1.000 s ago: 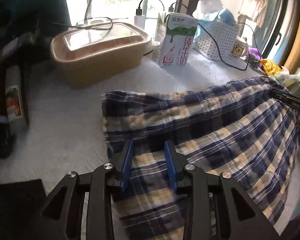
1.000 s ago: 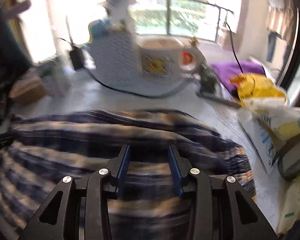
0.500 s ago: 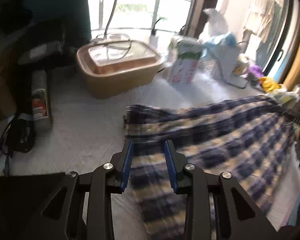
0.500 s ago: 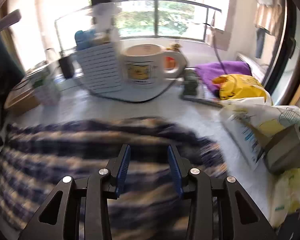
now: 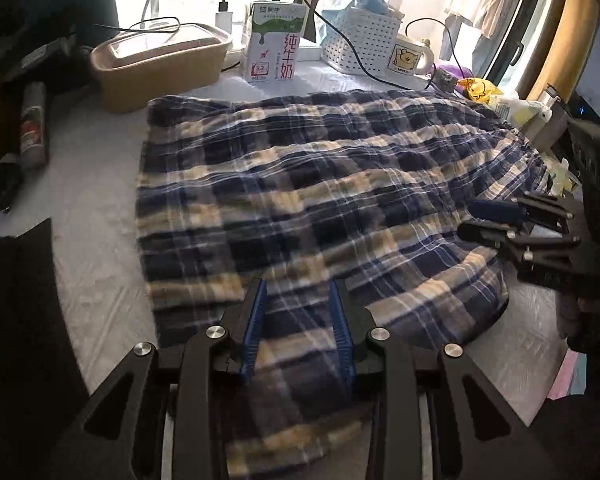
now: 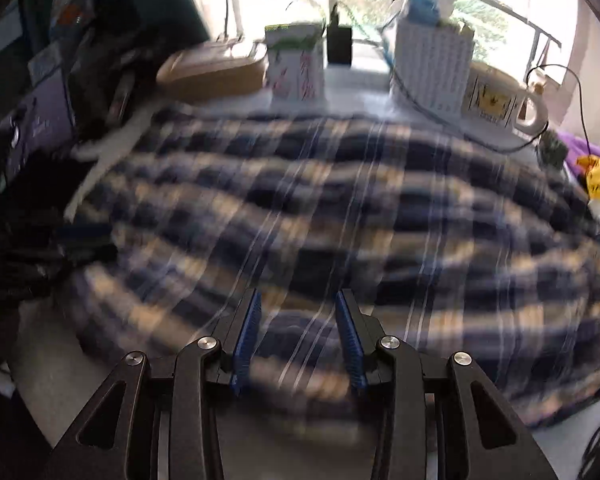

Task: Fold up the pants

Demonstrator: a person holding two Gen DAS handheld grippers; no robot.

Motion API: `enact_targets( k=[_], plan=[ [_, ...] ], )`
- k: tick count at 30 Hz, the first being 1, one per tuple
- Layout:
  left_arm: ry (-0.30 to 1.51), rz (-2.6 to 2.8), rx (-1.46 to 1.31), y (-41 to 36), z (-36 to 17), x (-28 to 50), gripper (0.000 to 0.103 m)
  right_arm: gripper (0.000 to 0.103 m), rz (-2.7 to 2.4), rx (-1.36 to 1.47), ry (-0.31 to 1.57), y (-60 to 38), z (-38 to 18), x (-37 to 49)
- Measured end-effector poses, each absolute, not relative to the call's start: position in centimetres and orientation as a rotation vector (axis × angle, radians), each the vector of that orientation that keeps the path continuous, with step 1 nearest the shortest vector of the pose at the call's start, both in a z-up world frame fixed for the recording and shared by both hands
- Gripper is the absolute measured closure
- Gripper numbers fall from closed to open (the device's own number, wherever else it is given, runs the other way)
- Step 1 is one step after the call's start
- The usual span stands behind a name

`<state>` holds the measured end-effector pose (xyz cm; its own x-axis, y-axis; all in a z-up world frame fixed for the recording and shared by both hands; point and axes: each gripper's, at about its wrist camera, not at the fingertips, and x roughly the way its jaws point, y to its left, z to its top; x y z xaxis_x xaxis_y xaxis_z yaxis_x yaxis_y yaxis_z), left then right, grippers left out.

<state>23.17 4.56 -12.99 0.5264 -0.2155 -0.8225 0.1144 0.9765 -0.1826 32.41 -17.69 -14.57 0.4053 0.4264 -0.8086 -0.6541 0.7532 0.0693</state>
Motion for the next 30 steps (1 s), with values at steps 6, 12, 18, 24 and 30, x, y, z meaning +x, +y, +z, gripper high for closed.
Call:
enact_targets(
  k=[6,12,18,24,30],
  plan=[
    [0.984,-0.170,-0.126,5.7,-12.3,21.9,0.071,0.058,0.668,-0.271,0.907,-19.4,-13.5,30.6],
    [0.952,-0.125,-0.165,7.4,-11.8,20.4,0.071,0.021,0.722,-0.279,0.841,-18.8,-11.9,27.5],
    [0.932,-0.073,-0.212,9.2,-11.8,18.8,0.071,0.021,0.751,-0.313,0.825,-16.9,-11.9,25.1],
    [0.943,-0.064,-0.228,9.9,-12.2,17.4,0.071,0.053,0.733,-0.337,0.850,-15.7,-13.3,23.9],
    [0.946,-0.075,-0.221,9.5,-12.1,16.4,0.071,0.086,0.700,-0.379,0.831,-15.0,-14.6,23.4]
  ],
)
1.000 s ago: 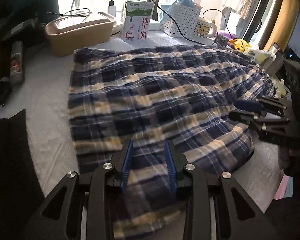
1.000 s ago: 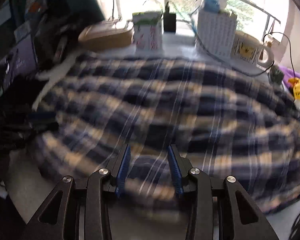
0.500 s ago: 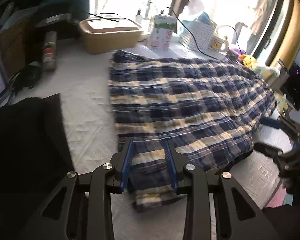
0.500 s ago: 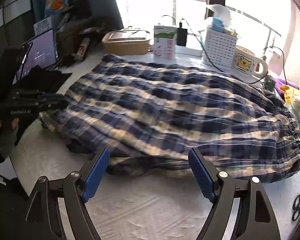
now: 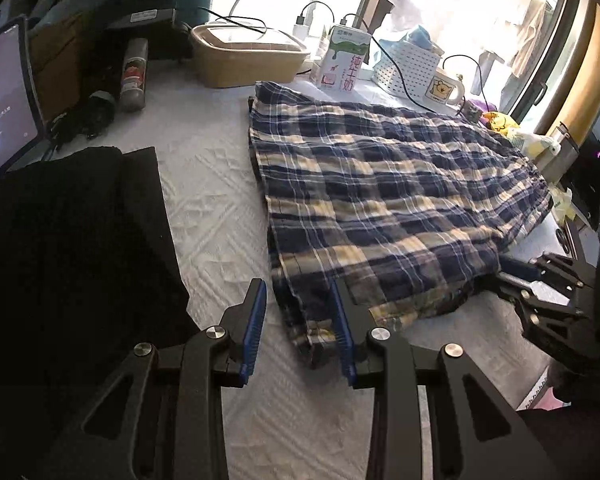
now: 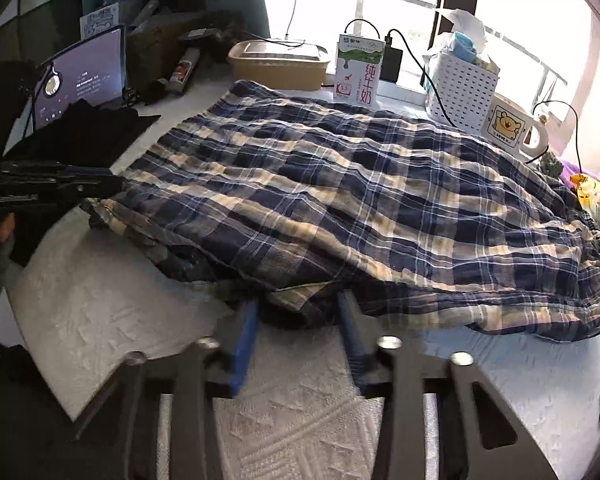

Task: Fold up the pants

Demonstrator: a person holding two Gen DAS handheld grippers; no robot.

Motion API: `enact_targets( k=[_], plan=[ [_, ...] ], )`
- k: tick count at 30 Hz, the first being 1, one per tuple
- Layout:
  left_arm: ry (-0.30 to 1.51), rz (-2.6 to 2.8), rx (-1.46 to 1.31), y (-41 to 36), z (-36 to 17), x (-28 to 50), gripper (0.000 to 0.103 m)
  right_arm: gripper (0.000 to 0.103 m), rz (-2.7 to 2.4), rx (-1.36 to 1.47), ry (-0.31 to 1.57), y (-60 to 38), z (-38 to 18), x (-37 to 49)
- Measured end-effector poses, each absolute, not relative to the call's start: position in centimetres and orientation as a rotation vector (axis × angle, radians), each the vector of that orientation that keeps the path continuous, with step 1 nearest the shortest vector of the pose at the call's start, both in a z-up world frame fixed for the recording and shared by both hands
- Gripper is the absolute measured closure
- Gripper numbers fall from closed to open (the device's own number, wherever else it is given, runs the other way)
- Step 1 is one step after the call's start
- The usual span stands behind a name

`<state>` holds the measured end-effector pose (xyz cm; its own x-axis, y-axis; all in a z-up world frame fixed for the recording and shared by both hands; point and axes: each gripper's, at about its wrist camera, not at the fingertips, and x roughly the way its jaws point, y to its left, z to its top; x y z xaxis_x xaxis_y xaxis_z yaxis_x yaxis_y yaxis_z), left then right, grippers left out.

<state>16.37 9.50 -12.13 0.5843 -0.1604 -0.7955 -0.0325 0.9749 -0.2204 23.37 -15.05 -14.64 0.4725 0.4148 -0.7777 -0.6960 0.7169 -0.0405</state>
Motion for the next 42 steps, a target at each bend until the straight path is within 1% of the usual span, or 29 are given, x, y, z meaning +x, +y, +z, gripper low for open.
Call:
enact_targets(
  k=[1,3,11,17,24,26,27,28,30,32,33,35,36,37,38,39,40,42],
  plan=[
    [0.942,-0.077,-0.221,9.4,-12.0,16.2,0.071,0.095,0.700,-0.386,0.828,-15.1,-14.7,23.2],
    [0.935,-0.084,-0.222,9.3,-11.9,15.9,0.071,0.102,0.713,-0.387,0.819,-15.2,-14.5,22.7],
    [0.932,-0.096,-0.218,8.6,-11.9,15.0,0.071,0.102,0.734,-0.394,0.803,-15.7,-13.7,20.5],
    [0.943,-0.099,-0.203,8.2,-12.2,14.7,0.071,0.103,0.741,-0.400,0.833,-15.8,-14.9,19.1],
    [0.955,-0.169,-0.170,6.7,-12.2,14.4,0.071,0.103,0.724,-0.369,0.802,-15.9,-13.7,20.0],
    [0.962,-0.181,-0.150,6.4,-12.3,14.3,0.063,0.103,0.711,-0.364,0.795,-15.9,-13.7,20.3],
    [0.964,-0.187,-0.139,6.1,-12.3,14.2,0.054,0.103,0.708,-0.359,0.795,-15.9,-13.7,20.5],
    [0.965,-0.191,-0.130,5.9,-12.4,14.1,0.047,0.103,0.707,-0.352,0.796,-15.9,-13.7,20.6],
    [0.970,-0.183,-0.125,5.8,-12.6,14.1,0.041,0.102,0.705,-0.345,0.797,-16.0,-13.6,20.9],
    [0.974,-0.162,-0.137,6.1,-12.9,14.4,0.040,0.101,0.701,-0.337,0.796,-16.2,-13.5,21.2],
    [0.971,-0.145,-0.148,6.3,-13.0,14.6,0.040,0.096,0.699,-0.334,0.794,-16.3,-13.4,21.3],
    [0.946,-0.140,-0.175,6.6,-12.8,14.7,0.040,0.070,0.696,-0.321,0.787,-16.6,-13.1,21.4],
    [0.921,-0.149,-0.191,6.8,-12.6,14.7,0.040,0.039,0.694,-0.307,0.781,-16.8,-12.9,21.5],
    [0.902,-0.156,-0.204,6.9,-12.6,14.8,0.040,0.023,0.695,-0.288,0.769,-17.1,-12.6,21.5],
    [0.899,-0.157,-0.210,7.0,-12.7,14.9,0.041,0.023,0.699,-0.276,0.753,-17.4,-12.3,21.4],
    [0.898,-0.163,-0.215,7.0,-12.8,15.0,0.054,0.023,0.695,-0.283,0.743,-17.5,-12.2,21.5],
    [0.905,-0.160,-0.211,6.9,-12.9,15.2,0.071,0.023,0.689,-0.296,0.730,-17.4,-12.1,21.5],
    [0.911,-0.147,-0.198,6.8,-13.1,15.3,0.082,0.025,0.702,-0.307,0.703,-17.2,-12.0,21.6]
  ],
)
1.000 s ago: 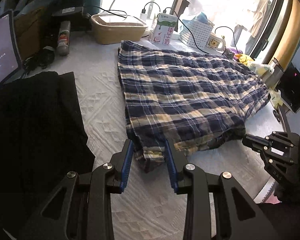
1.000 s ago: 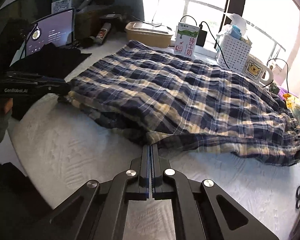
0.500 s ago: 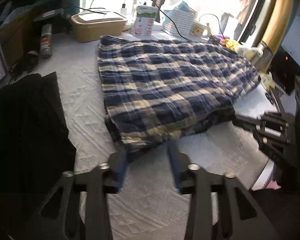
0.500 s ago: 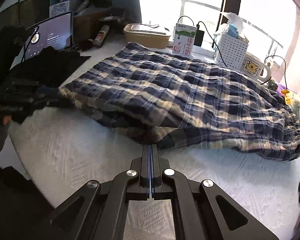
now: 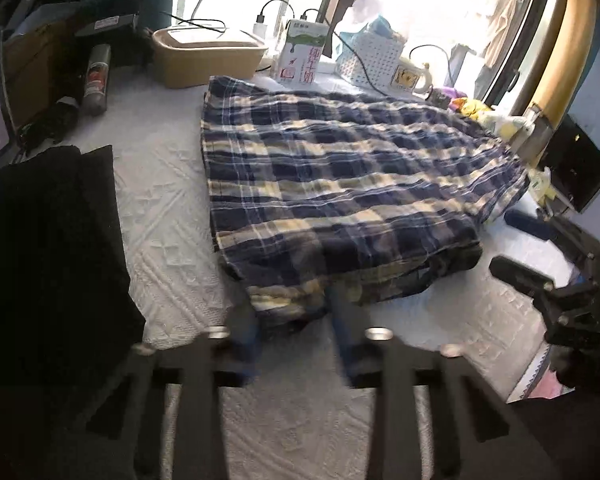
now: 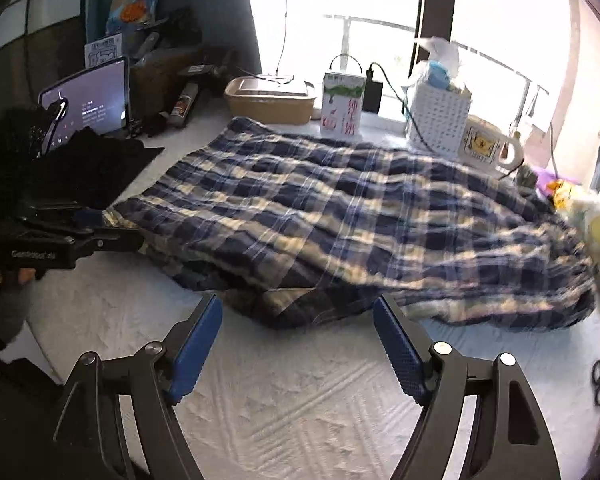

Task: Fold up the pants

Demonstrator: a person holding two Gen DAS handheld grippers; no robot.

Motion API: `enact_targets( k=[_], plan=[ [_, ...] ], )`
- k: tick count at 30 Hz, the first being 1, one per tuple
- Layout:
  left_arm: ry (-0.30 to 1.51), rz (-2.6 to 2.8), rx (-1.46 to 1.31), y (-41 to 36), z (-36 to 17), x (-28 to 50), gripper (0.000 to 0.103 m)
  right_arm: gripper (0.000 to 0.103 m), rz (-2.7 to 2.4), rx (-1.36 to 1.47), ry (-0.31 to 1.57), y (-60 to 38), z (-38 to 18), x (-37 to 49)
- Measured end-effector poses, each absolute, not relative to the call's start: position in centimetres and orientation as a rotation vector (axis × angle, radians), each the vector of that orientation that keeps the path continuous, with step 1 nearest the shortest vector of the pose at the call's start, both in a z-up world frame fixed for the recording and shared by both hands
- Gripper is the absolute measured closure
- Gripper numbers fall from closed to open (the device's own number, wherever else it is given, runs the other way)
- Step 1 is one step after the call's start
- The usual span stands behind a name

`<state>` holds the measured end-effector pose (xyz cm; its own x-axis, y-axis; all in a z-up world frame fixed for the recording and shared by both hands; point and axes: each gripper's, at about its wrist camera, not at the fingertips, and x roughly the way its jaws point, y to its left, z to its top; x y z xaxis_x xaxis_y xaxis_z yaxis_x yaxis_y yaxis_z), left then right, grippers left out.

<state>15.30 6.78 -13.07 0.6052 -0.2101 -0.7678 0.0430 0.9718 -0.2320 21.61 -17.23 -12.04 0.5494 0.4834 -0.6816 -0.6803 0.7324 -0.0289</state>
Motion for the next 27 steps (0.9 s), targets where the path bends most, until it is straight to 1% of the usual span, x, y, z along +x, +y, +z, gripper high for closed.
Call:
enact_targets(
  k=[1,2,3,5,6,7,9,10,11,13,16,20,23,27],
  plan=[
    [0.908,-0.147,-0.195,6.8,-13.0,15.2,0.088,0.034,0.713,-0.311,0.694,-17.0,-12.0,21.7],
    [0.910,-0.150,-0.197,6.8,-13.0,15.2,0.090,0.040,0.726,-0.318,0.690,-16.5,-12.1,21.8],
    [0.908,-0.155,-0.201,6.9,-12.8,15.1,0.091,0.047,0.747,-0.328,0.690,-15.8,-12.3,21.9],
    [0.901,-0.156,-0.201,7.0,-12.6,14.9,0.092,0.055,0.781,-0.349,0.700,-14.5,-13.1,22.0],
    [0.899,-0.159,-0.202,7.0,-12.4,14.8,0.093,0.063,0.788,-0.362,0.707,-14.0,-13.6,22.0],
    [0.899,-0.162,-0.203,7.1,-12.3,14.6,0.093,0.073,0.791,-0.377,0.720,-13.5,-14.1,21.9],
    [0.901,-0.167,-0.210,7.2,-12.2,14.3,0.093,0.080,0.792,-0.381,0.730,-13.4,-14.4,21.8],
    [0.904,-0.170,-0.215,7.3,-12.2,14.1,0.093,0.091,0.806,-0.371,0.730,-13.6,-14.3,21.8],
    [0.908,-0.171,-0.218,7.3,-12.2,14.0,0.093,0.099,0.820,-0.367,0.743,-13.8,-14.3,21.8],
    [0.924,-0.176,-0.219,7.4,-12.4,13.7,0.093,0.103,0.839,-0.381,0.760,-14.0,-14.5,21.5],
    [0.972,-0.182,-0.228,7.8,-13.3,13.4,0.093,0.103,0.857,-0.395,0.814,-14.2,-15.3,20.9],
    [0.982,-0.188,-0.234,8.4,-13.0,13.0,0.093,0.103,0.864,-0.371,0.826,-14.9,-15.0,20.5],
    [0.987,-0.177,-0.222,8.7,-12.4,12.9,0.093,0.103,0.850,-0.346,0.796,-15.5,-13.6,20.8],
    [0.937,-0.131,-0.189,9.3,-10.6,13.0,0.092,0.103,0.829,-0.323,0.749,-15.3,-11.8,22.0]
  ],
)
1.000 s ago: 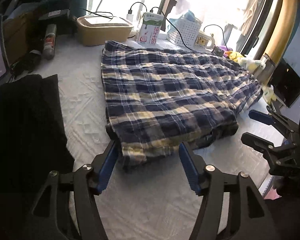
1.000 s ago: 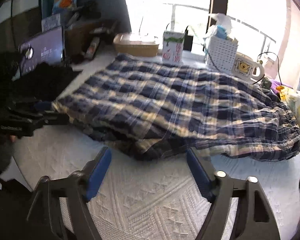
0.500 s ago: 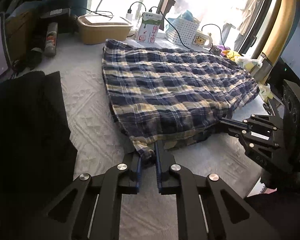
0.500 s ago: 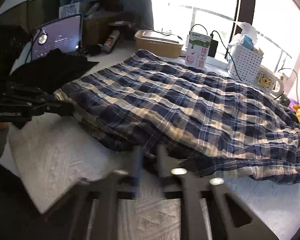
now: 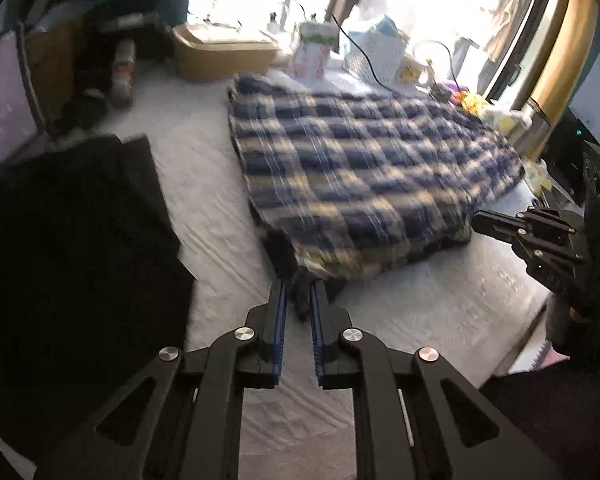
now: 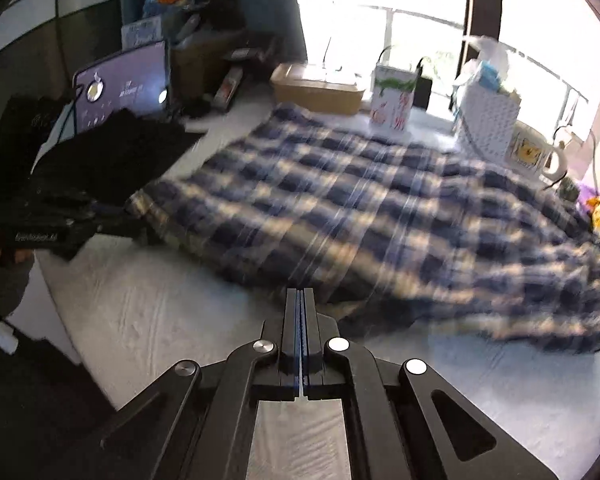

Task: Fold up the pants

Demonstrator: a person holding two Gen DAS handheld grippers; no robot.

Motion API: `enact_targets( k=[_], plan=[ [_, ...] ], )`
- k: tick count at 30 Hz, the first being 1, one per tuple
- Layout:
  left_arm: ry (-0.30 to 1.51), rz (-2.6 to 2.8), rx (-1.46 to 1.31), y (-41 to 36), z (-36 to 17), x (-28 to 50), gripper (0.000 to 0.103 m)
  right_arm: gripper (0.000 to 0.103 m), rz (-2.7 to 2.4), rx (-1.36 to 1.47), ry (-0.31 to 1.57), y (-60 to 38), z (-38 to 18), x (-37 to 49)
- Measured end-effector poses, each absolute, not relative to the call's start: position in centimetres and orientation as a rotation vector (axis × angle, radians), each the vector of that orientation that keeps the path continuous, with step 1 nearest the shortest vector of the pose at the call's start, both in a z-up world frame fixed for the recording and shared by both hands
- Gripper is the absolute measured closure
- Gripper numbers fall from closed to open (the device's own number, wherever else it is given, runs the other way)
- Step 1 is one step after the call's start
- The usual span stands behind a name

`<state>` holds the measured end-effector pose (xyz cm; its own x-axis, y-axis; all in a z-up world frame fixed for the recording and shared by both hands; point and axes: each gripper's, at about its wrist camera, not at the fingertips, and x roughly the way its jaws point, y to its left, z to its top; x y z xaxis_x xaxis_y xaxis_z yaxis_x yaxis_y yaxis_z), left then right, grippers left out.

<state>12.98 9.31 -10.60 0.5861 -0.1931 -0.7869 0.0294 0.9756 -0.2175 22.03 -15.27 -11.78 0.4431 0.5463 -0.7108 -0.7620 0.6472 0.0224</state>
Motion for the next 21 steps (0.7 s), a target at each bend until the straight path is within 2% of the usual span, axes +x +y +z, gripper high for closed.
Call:
enact_targets(
  k=[3,6,7,11,16,21],
  plan=[
    [0.872,-0.118,-0.208,9.8,-9.1,13.7,0.089,0.103,0.825,-0.304,0.734,-14.4,-11.5,23.4],
    [0.833,-0.144,-0.227,9.5,-8.2,14.8,0.075,0.103,0.824,-0.303,0.734,-13.1,-11.7,24.5],
    [0.829,-0.155,-0.226,9.3,-8.1,15.1,0.074,0.103,0.832,-0.304,0.738,-12.7,-11.8,24.8],
    [0.845,-0.198,-0.207,7.7,-8.5,16.5,0.073,0.102,0.841,-0.320,0.787,-11.6,-13.2,26.0],
    [0.985,-0.157,-0.150,6.4,-12.3,18.4,0.073,0.098,0.842,-0.315,0.832,-11.9,-14.9,26.3],
    [0.962,-0.150,-0.084,6.0,-12.7,17.7,0.073,0.097,0.864,-0.313,0.819,-12.8,-15.0,25.8]
  ],
)
